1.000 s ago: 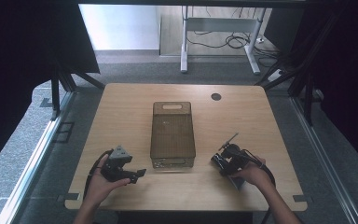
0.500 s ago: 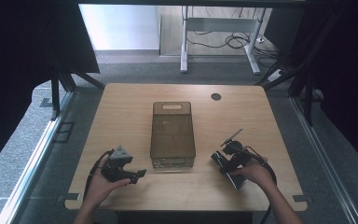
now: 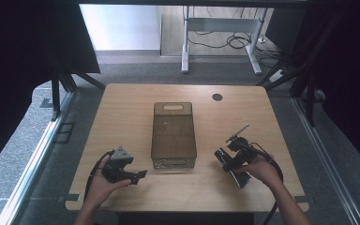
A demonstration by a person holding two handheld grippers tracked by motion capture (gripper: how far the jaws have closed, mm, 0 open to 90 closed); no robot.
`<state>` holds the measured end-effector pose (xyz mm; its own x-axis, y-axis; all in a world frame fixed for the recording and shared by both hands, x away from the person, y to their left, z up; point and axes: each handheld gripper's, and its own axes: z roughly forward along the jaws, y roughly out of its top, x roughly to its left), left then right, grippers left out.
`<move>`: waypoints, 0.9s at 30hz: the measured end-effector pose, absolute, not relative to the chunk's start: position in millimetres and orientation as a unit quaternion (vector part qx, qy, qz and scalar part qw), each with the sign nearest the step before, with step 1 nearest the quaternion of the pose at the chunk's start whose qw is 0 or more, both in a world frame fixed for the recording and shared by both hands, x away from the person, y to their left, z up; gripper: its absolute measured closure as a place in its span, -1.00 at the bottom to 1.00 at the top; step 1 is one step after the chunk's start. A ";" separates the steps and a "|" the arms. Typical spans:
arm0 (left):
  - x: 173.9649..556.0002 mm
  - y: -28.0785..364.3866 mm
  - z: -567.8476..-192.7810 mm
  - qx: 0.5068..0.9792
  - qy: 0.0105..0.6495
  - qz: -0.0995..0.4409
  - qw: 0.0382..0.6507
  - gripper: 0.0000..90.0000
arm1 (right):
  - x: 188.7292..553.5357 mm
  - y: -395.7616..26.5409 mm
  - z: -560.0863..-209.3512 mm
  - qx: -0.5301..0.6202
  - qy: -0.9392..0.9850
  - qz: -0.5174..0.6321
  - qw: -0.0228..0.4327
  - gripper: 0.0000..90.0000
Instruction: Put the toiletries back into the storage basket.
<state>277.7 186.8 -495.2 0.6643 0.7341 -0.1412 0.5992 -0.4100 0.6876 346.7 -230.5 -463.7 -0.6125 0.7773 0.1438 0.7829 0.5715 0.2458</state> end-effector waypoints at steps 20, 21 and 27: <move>277.8 186.3 -495.8 0.836 0.398 0.089 0.366 -0.53 | 356.8 -224.4 -429.6 -0.459 -0.872 -0.166 0.020 0.01; 277.7 186.2 -495.7 0.836 0.398 0.089 0.367 -0.53 | 357.7 -224.0 -427.4 -0.459 -0.872 -0.170 0.022 0.01; 277.9 187.2 -495.6 0.835 0.399 0.090 0.368 -0.53 | 362.3 -221.4 -418.6 -0.453 -0.870 -0.190 0.048 0.01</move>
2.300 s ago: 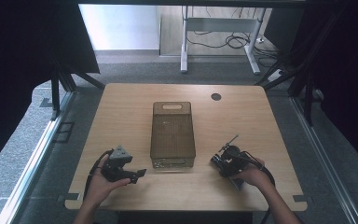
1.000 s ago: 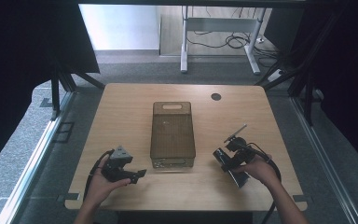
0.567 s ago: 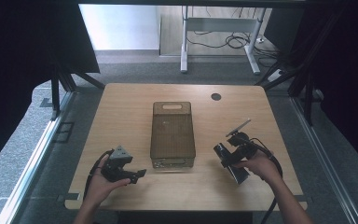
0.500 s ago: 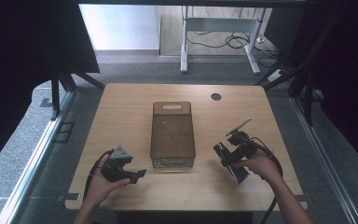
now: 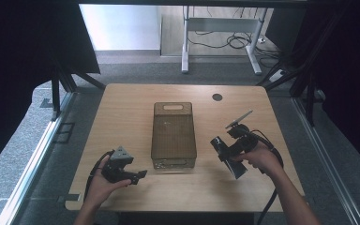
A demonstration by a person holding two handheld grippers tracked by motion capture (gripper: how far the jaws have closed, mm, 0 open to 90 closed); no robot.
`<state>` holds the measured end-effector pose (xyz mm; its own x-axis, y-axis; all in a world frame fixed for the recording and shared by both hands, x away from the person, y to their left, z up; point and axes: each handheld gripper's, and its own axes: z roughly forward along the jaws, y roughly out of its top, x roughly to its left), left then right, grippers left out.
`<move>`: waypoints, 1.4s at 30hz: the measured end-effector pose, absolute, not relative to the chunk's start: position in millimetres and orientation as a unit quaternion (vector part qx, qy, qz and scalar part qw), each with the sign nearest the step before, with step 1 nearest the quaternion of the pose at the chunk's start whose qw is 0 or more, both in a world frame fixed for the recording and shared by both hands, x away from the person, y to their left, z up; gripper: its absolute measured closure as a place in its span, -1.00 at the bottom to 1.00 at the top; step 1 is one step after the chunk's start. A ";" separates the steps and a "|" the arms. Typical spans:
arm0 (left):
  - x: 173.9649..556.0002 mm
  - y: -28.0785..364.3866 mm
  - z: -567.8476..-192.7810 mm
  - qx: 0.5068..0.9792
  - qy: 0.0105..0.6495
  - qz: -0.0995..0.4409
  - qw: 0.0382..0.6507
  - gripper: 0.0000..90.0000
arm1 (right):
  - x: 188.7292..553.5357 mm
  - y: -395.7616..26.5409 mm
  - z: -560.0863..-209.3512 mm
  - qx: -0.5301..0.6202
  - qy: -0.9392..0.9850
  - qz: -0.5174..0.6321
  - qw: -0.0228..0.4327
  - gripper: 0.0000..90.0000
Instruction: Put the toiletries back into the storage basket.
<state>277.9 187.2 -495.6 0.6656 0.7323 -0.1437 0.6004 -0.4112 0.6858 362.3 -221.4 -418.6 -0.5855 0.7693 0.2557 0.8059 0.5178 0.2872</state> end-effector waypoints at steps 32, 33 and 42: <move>276.8 183.7 -495.2 0.838 0.394 0.086 0.367 -0.53 | 381.1 -189.9 -384.5 -0.442 -0.872 -0.209 0.036 0.01; 276.7 183.2 -495.4 0.838 0.395 0.086 0.367 -0.53 | 381.9 -188.5 -383.7 -0.441 -0.873 -0.209 0.034 0.01; 277.5 185.6 -495.4 0.838 0.395 0.086 0.367 -0.53 | 388.4 -178.9 -382.0 -0.438 -0.874 -0.206 0.038 0.01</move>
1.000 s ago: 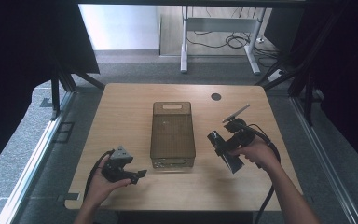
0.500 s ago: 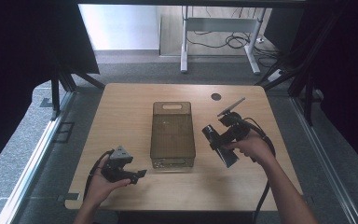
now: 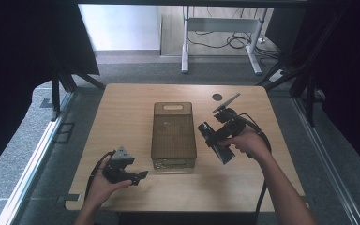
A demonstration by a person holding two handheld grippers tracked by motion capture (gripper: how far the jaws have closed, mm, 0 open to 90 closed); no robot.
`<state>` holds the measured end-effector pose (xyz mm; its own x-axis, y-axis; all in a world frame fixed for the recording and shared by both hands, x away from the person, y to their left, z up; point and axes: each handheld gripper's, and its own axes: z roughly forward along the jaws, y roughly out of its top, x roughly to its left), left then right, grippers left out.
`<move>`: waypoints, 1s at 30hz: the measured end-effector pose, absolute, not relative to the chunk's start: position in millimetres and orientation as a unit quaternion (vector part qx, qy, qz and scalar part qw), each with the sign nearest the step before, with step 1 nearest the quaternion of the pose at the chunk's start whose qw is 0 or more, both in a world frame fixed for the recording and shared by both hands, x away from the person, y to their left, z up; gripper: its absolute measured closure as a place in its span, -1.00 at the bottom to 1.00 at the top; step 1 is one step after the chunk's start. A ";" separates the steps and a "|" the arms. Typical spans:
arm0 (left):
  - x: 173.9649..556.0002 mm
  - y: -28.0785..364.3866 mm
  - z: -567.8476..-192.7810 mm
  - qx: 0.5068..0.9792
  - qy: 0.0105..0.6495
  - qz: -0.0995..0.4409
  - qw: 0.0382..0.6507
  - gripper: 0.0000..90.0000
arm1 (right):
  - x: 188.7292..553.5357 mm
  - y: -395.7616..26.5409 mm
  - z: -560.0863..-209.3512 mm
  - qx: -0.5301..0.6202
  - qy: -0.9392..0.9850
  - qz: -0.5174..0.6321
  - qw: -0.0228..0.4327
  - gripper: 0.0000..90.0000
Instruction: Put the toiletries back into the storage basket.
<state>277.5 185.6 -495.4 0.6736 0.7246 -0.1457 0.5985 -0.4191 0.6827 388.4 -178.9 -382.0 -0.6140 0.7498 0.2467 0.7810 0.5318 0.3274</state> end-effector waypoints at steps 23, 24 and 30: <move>278.1 185.6 -495.8 0.839 0.391 0.086 0.368 -0.53 | 404.9 -151.2 -375.8 -0.429 -0.880 -0.201 0.041 0.01; 277.6 185.1 -495.8 0.838 0.395 0.084 0.368 -0.53 | 406.1 -150.4 -375.4 -0.428 -0.880 -0.202 0.041 0.01; 277.7 185.5 -495.9 0.837 0.395 0.084 0.369 -0.53 | 412.2 -144.7 -373.7 -0.430 -0.878 -0.206 0.042 0.01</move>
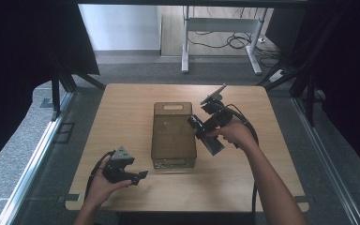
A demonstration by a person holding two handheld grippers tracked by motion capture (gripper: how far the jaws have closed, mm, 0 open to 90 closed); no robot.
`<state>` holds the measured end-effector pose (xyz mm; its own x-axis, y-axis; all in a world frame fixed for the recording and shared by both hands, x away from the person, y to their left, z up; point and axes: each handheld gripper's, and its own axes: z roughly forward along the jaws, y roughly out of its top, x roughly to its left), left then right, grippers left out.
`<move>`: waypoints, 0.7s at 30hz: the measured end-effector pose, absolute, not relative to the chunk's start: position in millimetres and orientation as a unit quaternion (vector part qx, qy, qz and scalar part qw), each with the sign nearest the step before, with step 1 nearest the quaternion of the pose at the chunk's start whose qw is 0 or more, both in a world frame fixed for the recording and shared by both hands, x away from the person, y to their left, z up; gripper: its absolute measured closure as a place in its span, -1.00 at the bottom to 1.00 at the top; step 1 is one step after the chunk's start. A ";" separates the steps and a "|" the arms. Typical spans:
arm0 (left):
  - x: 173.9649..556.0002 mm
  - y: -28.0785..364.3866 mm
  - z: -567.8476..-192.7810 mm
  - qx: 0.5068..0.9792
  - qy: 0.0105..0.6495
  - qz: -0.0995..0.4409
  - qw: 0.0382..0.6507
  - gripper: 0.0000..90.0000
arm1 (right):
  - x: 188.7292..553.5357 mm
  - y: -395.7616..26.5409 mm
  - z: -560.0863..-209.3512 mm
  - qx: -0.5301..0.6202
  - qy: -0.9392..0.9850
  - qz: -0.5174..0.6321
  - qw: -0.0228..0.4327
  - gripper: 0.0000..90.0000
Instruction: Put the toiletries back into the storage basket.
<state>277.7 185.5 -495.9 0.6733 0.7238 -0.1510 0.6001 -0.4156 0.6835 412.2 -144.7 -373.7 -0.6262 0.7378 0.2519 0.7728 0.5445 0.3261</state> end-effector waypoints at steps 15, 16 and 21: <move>277.9 185.0 -496.1 0.838 0.394 0.083 0.369 -0.53 | 425.6 -127.2 -370.7 -0.438 -0.874 -0.207 0.043 0.02; 277.9 184.6 -496.3 0.838 0.395 0.082 0.368 -0.53 | 426.0 -125.8 -370.6 -0.437 -0.874 -0.208 0.043 0.02; 278.2 183.7 -496.8 0.840 0.391 0.082 0.367 -0.53 | 427.3 -118.7 -370.3 -0.435 -0.876 -0.203 0.044 0.02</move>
<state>278.2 183.7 -496.8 0.6812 0.7168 -0.1489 0.5959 -0.4246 0.6816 427.3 -118.7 -370.3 -0.6170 0.7449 0.2538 0.7805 0.5381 0.3183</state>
